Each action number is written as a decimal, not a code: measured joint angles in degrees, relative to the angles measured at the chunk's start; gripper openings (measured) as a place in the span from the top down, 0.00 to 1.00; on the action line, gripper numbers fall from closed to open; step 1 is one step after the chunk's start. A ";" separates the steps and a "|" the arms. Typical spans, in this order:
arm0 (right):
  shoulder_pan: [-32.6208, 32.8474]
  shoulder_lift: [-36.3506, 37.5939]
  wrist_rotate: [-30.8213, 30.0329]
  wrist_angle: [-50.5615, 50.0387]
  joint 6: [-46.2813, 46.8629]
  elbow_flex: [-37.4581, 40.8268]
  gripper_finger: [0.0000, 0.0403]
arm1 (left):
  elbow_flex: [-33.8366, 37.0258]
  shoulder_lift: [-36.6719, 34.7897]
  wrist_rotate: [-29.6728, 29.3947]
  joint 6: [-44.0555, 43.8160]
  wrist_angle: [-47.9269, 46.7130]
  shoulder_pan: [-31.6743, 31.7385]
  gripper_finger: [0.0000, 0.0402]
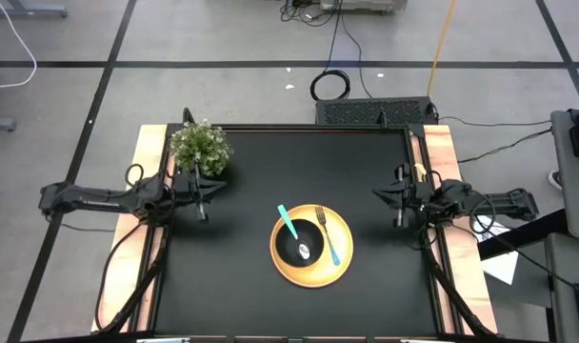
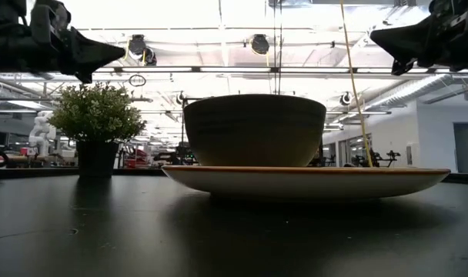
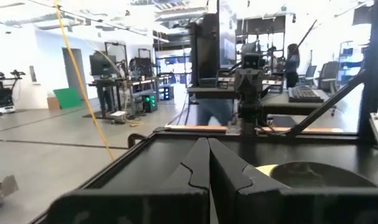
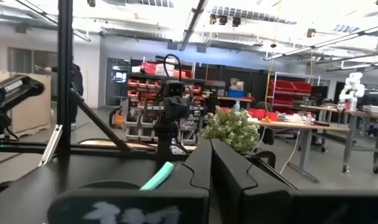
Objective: Set table place
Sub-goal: Return to Home Position
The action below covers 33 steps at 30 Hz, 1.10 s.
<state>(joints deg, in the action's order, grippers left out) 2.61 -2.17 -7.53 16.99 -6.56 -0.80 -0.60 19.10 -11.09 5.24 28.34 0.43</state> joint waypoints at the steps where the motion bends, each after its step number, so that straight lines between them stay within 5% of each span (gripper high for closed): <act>1: -0.25 0.02 -0.02 -0.13 0.04 0.00 1.00 | 0.00 0.02 0.83 -0.29 -0.29 1.39 1.00; 10: -3.10 0.00 -0.81 -3.47 -0.64 0.00 1.00 | 0.00 0.00 6.32 -5.51 -6.51 11.89 1.00; 33: -3.29 0.00 -1.46 -5.70 2.85 0.00 1.00 | 0.00 0.00 4.60 0.31 -9.27 12.34 0.94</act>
<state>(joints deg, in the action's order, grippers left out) -0.69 -2.17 -8.99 11.29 -3.70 -0.80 -0.60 19.10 -6.49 5.55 19.07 12.78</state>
